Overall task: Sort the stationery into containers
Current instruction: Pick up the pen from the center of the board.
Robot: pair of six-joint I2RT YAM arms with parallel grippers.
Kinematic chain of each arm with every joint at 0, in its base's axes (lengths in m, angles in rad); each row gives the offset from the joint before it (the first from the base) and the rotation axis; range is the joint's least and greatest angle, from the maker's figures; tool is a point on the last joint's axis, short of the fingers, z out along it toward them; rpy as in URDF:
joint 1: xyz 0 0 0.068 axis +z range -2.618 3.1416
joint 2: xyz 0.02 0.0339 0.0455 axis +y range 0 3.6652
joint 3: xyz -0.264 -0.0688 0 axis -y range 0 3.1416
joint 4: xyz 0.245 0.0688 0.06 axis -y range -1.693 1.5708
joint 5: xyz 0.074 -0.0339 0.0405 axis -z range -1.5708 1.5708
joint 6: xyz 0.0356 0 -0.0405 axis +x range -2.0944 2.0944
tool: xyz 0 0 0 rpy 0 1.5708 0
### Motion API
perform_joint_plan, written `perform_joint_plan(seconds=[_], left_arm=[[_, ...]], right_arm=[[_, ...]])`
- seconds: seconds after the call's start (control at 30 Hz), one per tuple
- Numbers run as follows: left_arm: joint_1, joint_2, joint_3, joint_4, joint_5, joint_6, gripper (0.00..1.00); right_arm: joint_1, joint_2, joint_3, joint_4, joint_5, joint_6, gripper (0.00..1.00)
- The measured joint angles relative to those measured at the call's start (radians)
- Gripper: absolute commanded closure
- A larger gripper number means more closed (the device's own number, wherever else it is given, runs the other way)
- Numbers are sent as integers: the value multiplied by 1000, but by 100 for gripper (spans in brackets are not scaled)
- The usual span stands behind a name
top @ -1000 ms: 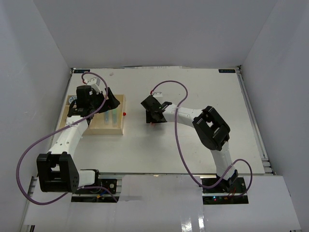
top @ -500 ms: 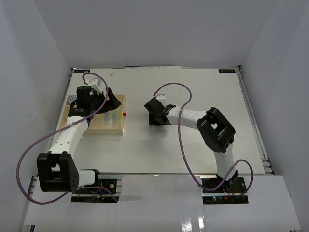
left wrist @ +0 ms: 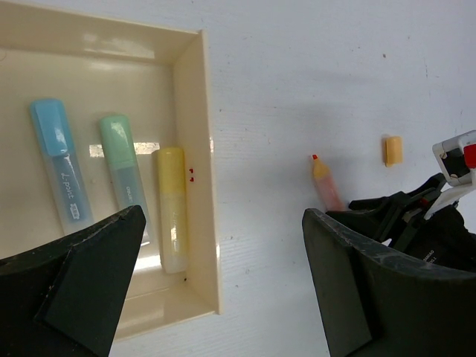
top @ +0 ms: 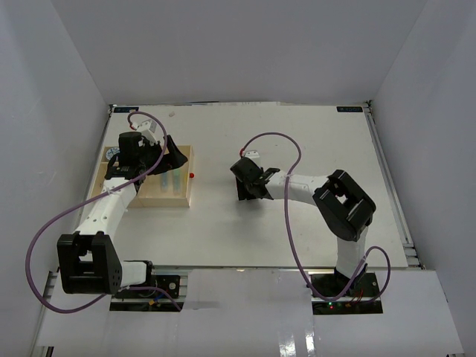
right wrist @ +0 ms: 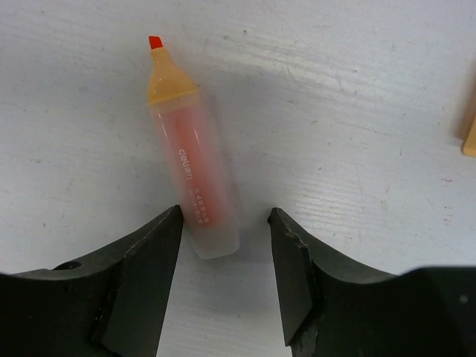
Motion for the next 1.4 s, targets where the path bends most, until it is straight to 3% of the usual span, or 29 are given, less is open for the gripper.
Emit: perform_joint_plan(seconds=[0.3,0.63,0.73,0.9,1.1,1.23,1.4], left_arm=[[0,0,-2,4,9,0,2],[0,6,-2,10,37,-1,2],[0,11,-3,24,71,-3,2],[0,10,-35,68,164,-43,2],[-11,-17,-68,92,269,-137,2],[-85,-70,-68,127,272,-219,2],[-260,-132,-72,217,196,-317,2]], right_arm=[[-1,-10,-24,49,-56,-112,48],[-2,-33,-66,96,-88,-161,63],[-2,-45,-81,101,-99,-164,65],[2,-76,-110,93,-123,-172,78],[36,-166,-164,60,-124,-185,83],[69,-278,-189,71,-92,-192,86],[97,-463,-251,183,-65,-207,88]])
